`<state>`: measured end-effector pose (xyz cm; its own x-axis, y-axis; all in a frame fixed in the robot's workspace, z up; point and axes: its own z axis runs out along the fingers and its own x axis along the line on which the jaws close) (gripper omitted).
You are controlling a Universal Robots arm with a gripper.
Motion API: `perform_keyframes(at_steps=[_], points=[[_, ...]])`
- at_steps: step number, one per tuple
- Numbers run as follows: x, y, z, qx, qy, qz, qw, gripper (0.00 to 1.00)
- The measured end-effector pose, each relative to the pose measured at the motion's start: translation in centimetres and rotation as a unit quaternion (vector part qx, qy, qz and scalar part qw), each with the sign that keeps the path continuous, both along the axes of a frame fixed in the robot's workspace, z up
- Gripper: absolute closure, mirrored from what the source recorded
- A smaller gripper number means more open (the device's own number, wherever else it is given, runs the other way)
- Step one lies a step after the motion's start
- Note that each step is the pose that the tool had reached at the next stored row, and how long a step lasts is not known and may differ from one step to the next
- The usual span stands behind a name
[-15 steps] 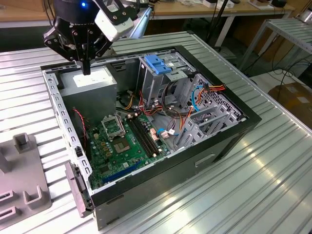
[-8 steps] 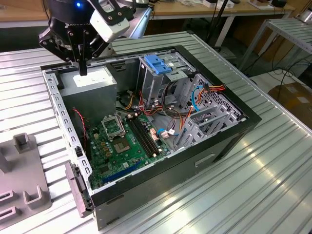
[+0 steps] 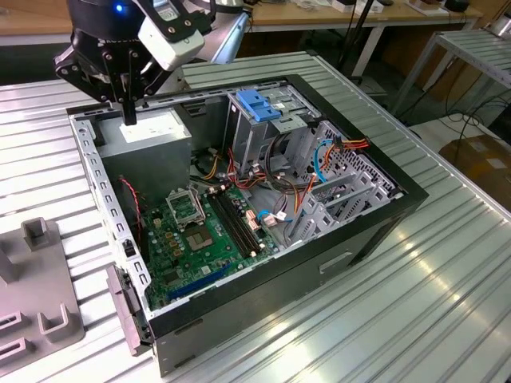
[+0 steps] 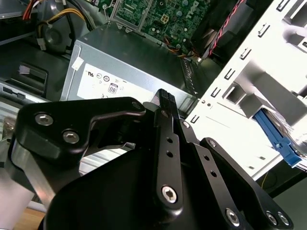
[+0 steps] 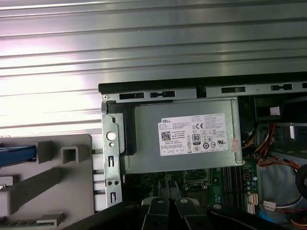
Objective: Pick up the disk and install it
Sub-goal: 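Reach for the disk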
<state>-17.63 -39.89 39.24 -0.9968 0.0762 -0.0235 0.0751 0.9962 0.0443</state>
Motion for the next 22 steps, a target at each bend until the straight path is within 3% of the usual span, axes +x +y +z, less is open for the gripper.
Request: perform_keyframes(at_steps=[22], points=[[-1.49, 0.00, -0.07, 0.0000, 0.0019, 0.000, 1.00000, 0.90]])
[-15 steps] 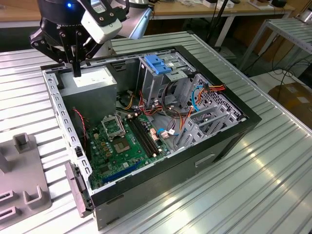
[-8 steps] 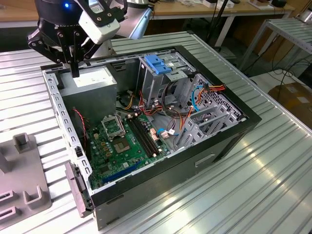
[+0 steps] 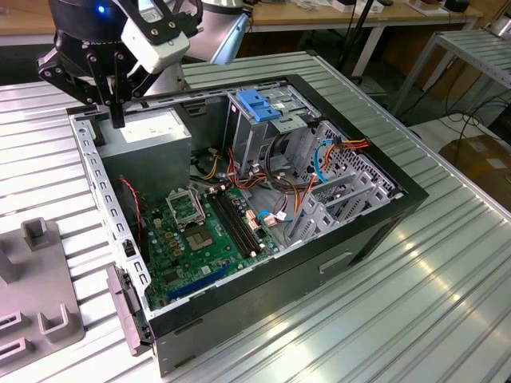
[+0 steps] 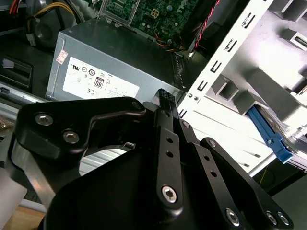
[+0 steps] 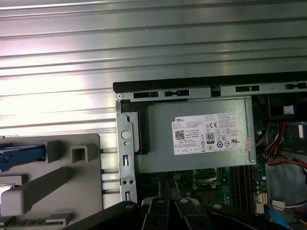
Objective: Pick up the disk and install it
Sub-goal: 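Reach for the disk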
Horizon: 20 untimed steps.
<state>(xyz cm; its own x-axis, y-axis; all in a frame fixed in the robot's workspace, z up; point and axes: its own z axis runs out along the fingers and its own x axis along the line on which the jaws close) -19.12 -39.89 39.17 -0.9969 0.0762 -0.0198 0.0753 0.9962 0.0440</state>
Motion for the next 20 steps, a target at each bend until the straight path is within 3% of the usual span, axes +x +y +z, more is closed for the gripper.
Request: perform_keyframes(at_steps=[20], points=[[-1.60, 0.00, -0.04, 0.0000, 0.0009, 0.000, 1.00000, 0.90]])
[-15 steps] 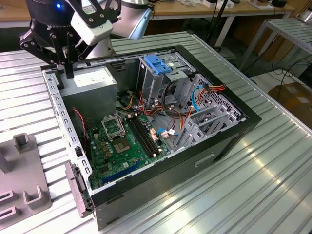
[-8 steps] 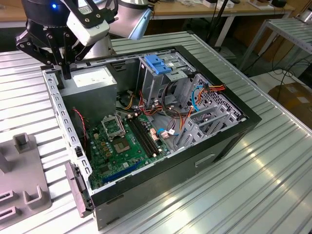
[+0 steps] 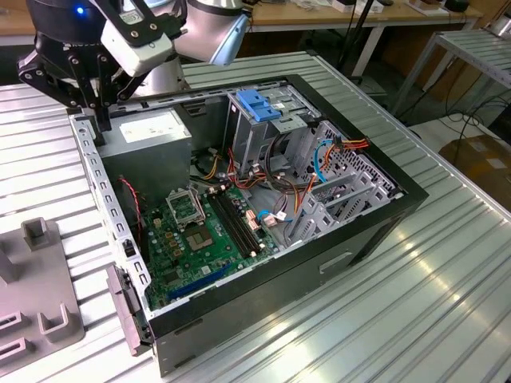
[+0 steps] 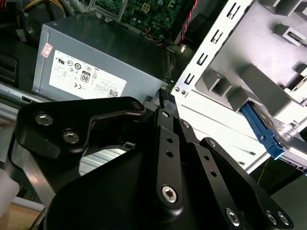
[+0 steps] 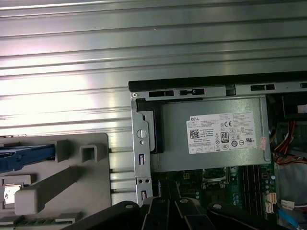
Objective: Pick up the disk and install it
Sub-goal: 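Reach for the disk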
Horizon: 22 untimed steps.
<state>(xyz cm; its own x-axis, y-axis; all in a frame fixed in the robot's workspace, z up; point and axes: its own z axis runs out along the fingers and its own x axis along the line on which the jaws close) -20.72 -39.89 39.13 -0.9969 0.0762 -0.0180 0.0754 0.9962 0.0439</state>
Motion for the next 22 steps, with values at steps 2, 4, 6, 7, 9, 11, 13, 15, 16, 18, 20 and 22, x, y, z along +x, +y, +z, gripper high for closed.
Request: perform_keyframes(at_steps=[2, 4, 6, 7, 9, 11, 13, 15, 16, 18, 20, 22], points=[[-0.15, 0.00, 0.00, 0.0000, 0.0001, 0.000, 1.00000, 0.90], [-0.30, 0.00, -0.01, 0.0000, 0.0002, 0.000, 1.00000, 0.90], [-0.48, 0.00, -0.01, 0.0000, 0.0002, 0.000, 1.00000, 0.90], [-0.57, 0.00, -0.01, 0.0000, 0.0003, 0.000, 1.00000, 0.90], [-0.77, 0.00, -0.02, 0.0000, 0.0004, 0.000, 1.00000, 0.90], [-0.99, 0.00, -0.02, 0.0000, 0.0004, 0.000, 1.00000, 0.90], [-1.25, 0.00, -0.03, 0.0000, 0.0005, 0.000, 1.00000, 0.90], [-1.41, 0.00, -0.04, 0.0000, 0.0006, 0.000, 1.00000, 0.90], [-1.52, 0.00, -0.04, 0.0000, 0.0007, 0.000, 1.00000, 0.90], [-1.74, 0.00, -0.05, 0.0000, 0.0007, 0.000, 1.00000, 0.90], [-2.11, 0.00, -0.06, 0.0000, 0.0007, 0.000, 1.00000, 0.90], [-2.50, 0.01, -0.06, 0.0000, 0.0008, 0.000, 1.00000, 0.90]])
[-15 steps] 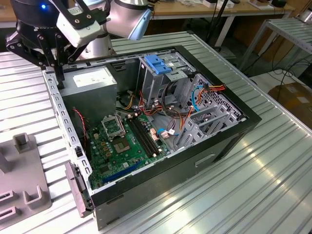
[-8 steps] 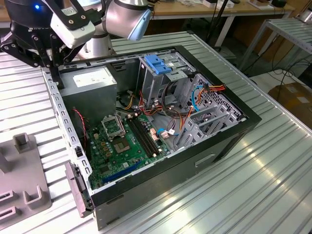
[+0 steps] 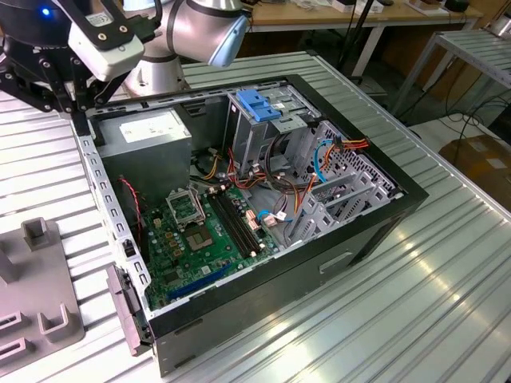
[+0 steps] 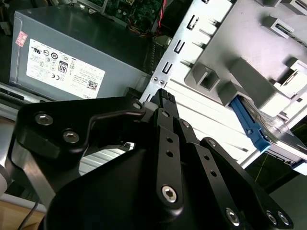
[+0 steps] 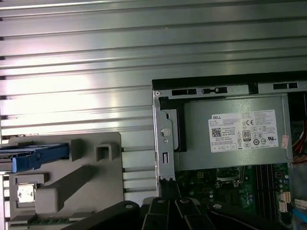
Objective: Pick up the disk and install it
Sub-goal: 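Reach for the disk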
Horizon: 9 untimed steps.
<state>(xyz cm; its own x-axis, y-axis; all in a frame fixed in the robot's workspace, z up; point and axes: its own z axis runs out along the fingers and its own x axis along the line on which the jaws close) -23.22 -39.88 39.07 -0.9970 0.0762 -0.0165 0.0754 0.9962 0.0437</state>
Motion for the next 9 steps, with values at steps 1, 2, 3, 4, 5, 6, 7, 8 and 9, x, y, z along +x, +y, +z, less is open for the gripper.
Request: perform_keyframes(at_steps=[1, 2, 3, 4, 5, 6, 7, 8, 9], points=[[-0.20, 0.01, 0.00, 0.0000, 0.0000, 0.000, 1.00000, 0.90], [-0.42, 0.03, -0.01, 0.0000, 0.0000, 0.000, 1.00000, 0.90], [-0.72, 0.05, -0.01, 0.0000, 0.0000, 0.000, 1.00000, 0.90], [-0.91, 0.07, -0.01, 0.0000, 0.0000, 0.000, 1.00000, 0.90], [-1.11, 0.09, -0.01, 0.0000, 0.0000, 0.000, 1.00000, 0.90], [-1.28, 0.10, -0.01, 0.0000, 0.0000, 0.000, 1.00000, 0.90], [-1.49, 0.12, -0.02, 0.0000, 0.0000, 0.000, 1.00000, 0.90], [-1.68, 0.14, -0.02, 0.0000, 0.0000, 0.000, 1.00000, 0.90], [-1.86, 0.16, -0.02, 0.0000, 0.0000, 0.000, 1.00000, 0.90]])
